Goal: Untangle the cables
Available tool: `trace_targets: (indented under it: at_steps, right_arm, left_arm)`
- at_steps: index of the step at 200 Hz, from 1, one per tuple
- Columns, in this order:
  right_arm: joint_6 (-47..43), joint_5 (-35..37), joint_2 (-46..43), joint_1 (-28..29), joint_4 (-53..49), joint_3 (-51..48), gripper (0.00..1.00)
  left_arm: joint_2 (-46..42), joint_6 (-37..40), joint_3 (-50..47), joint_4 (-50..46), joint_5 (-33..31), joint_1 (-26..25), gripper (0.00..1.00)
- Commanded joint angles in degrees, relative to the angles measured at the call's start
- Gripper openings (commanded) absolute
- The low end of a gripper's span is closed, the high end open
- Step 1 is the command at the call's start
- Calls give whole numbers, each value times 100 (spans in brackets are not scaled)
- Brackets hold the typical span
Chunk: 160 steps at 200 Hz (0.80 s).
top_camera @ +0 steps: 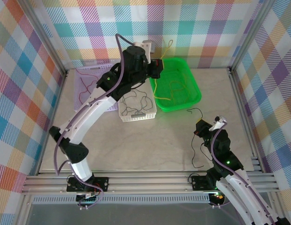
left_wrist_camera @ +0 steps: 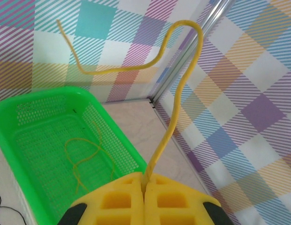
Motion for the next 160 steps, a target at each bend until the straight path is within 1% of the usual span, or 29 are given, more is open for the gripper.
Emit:
trace_targets:
  at_steps: [1, 88, 110, 160]
  right_arm:
    - [86, 108, -113, -9, 26, -51, 0]
    - [137, 81, -269, -9, -18, -60, 0]
    - [150, 62, -324, -9, -20, -69, 0]
    - [155, 42, -395, -9, -11, -91, 0]
  left_arm:
    - [381, 234, 490, -43, 67, 103, 0]
    - [1978, 464, 1967, -121, -583, 362, 0]
    - [2384, 493, 2262, -96, -894, 383, 0]
    - [3038, 476, 2425, 173, -1282, 386, 0]
